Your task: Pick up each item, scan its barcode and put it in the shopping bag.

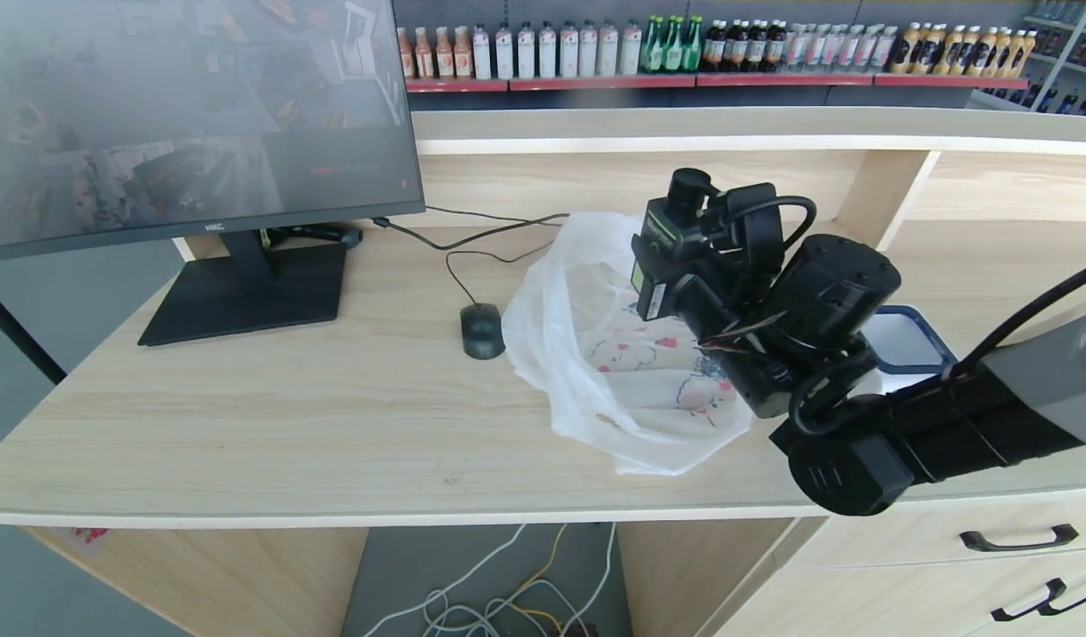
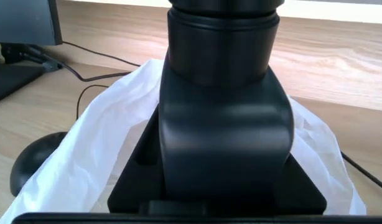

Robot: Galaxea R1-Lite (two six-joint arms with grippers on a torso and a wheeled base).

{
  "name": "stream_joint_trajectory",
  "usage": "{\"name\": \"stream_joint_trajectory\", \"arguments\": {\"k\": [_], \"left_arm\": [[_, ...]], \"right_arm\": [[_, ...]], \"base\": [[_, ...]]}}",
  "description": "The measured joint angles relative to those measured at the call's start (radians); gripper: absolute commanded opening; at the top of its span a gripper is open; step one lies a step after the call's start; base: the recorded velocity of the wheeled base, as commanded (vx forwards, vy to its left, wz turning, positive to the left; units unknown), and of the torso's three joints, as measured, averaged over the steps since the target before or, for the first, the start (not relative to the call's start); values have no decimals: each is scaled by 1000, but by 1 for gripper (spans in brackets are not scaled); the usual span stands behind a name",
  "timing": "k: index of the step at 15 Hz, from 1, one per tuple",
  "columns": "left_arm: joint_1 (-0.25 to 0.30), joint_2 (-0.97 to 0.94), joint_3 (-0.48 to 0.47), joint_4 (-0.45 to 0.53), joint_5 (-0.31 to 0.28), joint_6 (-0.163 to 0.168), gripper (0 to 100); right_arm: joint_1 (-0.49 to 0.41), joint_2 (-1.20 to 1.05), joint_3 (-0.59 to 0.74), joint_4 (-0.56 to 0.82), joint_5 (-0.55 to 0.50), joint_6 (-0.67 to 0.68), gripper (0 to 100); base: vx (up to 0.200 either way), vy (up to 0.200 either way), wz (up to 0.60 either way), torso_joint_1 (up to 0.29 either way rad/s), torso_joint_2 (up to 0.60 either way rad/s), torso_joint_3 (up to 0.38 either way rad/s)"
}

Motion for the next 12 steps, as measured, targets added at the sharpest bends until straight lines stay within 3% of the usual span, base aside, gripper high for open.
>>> {"name": "stream_joint_trajectory", "arguments": {"k": [5, 12], "left_arm": [[0, 0, 0, 0, 0, 0, 100], [0, 0, 0, 0, 0, 0, 100]], "right_arm": [[0, 51, -202, 140, 15, -26, 0], [24, 125, -243, 140, 17, -44, 0]], "base": [[0, 0, 0, 0, 0, 0], [0, 0, 0, 0, 0, 0]]}}
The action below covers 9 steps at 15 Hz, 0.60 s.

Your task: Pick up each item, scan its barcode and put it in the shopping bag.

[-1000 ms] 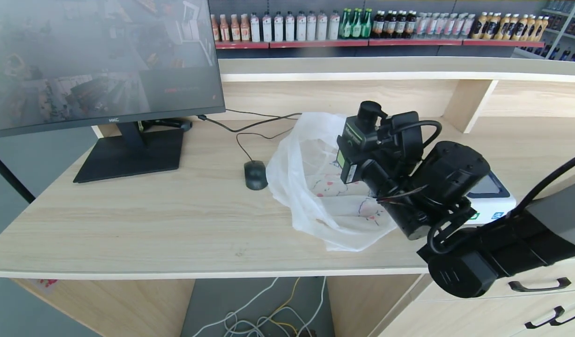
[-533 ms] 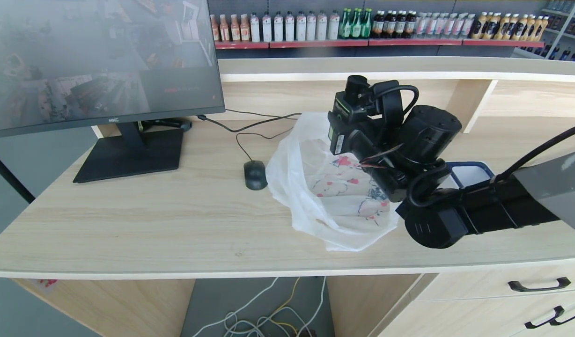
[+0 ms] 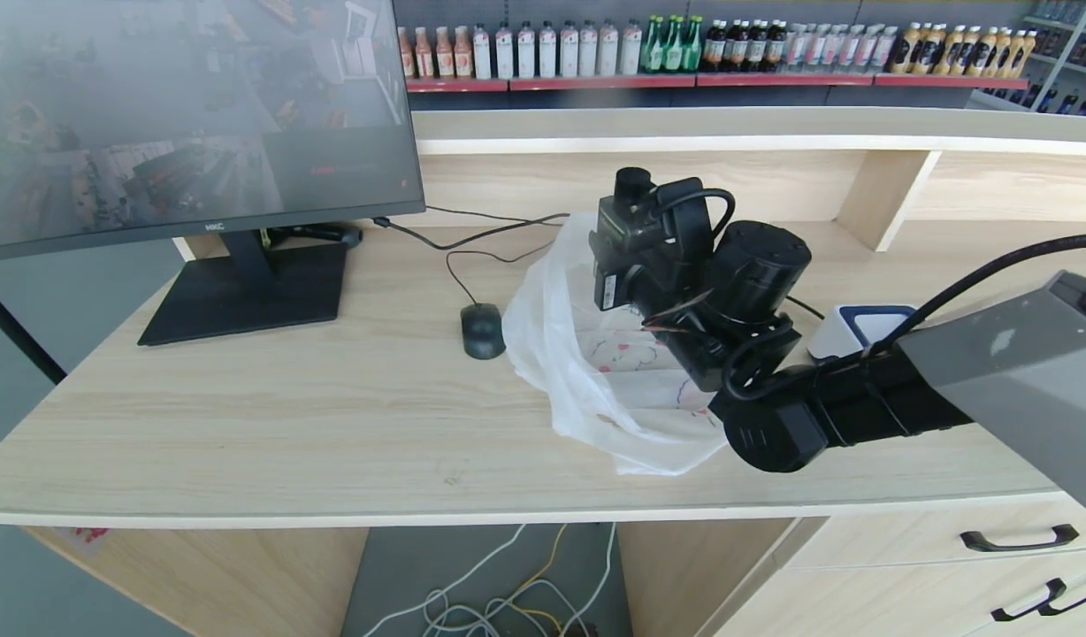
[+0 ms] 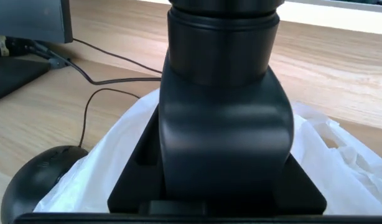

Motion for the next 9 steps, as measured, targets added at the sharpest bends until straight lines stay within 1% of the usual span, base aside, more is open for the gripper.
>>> {"name": "stream_joint_trajectory", "arguments": {"k": [9], "left_arm": [[0, 0, 0, 0, 0, 0, 100]], "right_arm": [[7, 55, -9, -11, 0, 21, 0]], "base": [[0, 0, 0, 0, 0, 0]]}}
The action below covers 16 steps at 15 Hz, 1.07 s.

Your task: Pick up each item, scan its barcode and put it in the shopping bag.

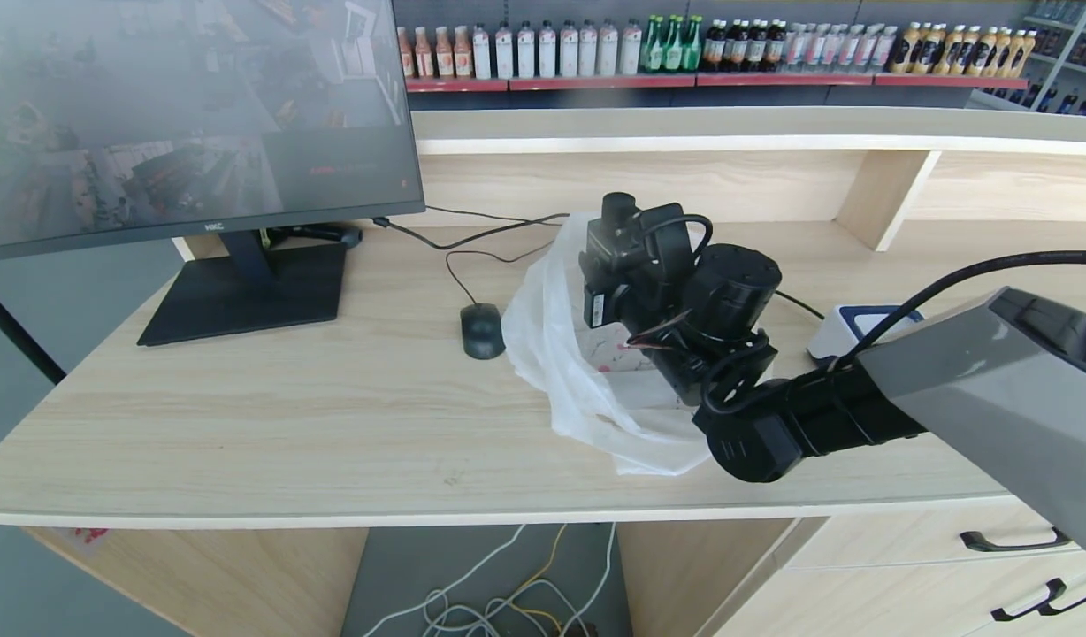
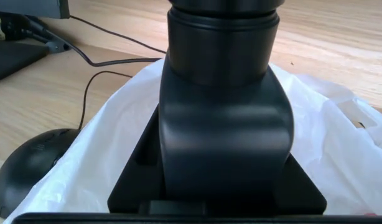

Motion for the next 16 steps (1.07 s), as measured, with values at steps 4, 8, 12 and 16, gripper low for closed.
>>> {"name": "stream_joint_trajectory", "arguments": {"k": [4, 8, 12, 16], "left_arm": [[0, 0, 0, 0, 0, 0, 100], [0, 0, 0, 0, 0, 0, 100], [0, 0, 0, 0, 0, 0, 100], [0, 0, 0, 0, 0, 0, 100]], "right_arm": [[0, 28, 1, -35, 0, 8, 0], [0, 56, 6, -59, 0, 9, 0], [0, 77, 6, -61, 0, 19, 0], [0, 86, 5, -63, -1, 21, 0]], "base": [[0, 0, 0, 0, 0, 0], [0, 0, 0, 0, 0, 0], [0, 0, 0, 0, 0, 0], [0, 0, 0, 0, 0, 0]]}}
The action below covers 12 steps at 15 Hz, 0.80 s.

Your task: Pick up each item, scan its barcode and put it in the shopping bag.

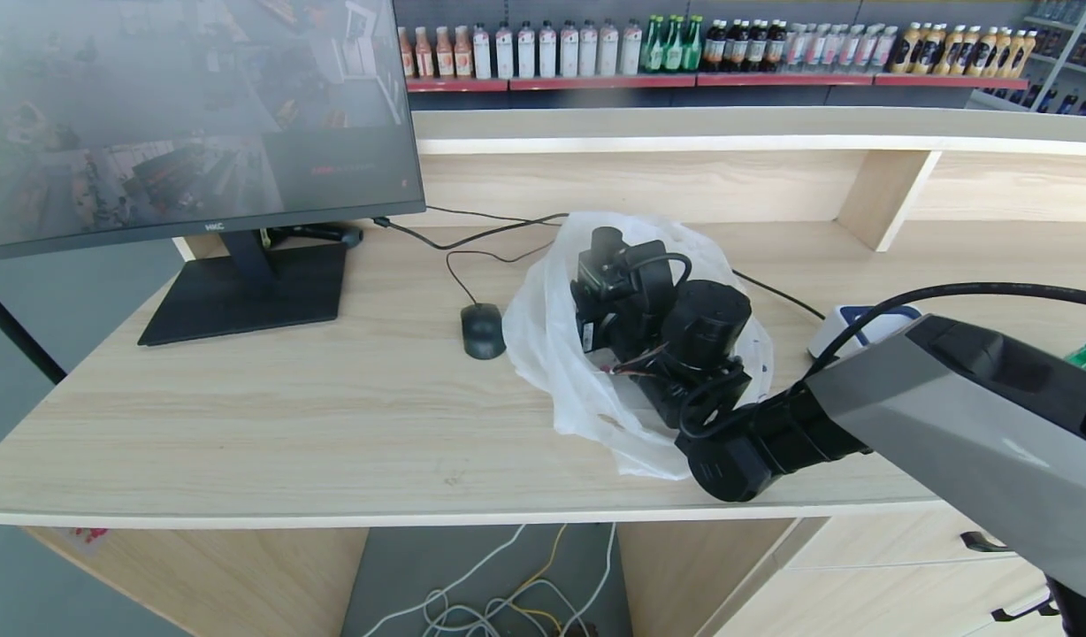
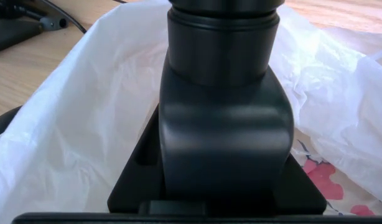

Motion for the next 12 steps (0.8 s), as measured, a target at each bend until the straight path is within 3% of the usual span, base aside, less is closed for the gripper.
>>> {"name": "stream_joint_trajectory", "arguments": {"k": [11, 12], "left_arm": [[0, 0, 0, 0, 0, 0, 100], [0, 0, 0, 0, 0, 0, 100]], "right_arm": [[-1, 12, 0, -4, 1, 7, 0], [-1, 13, 0, -10, 0, 18, 100]], "base": [[0, 0, 0, 0, 0, 0], [0, 0, 0, 0, 0, 0]]}}
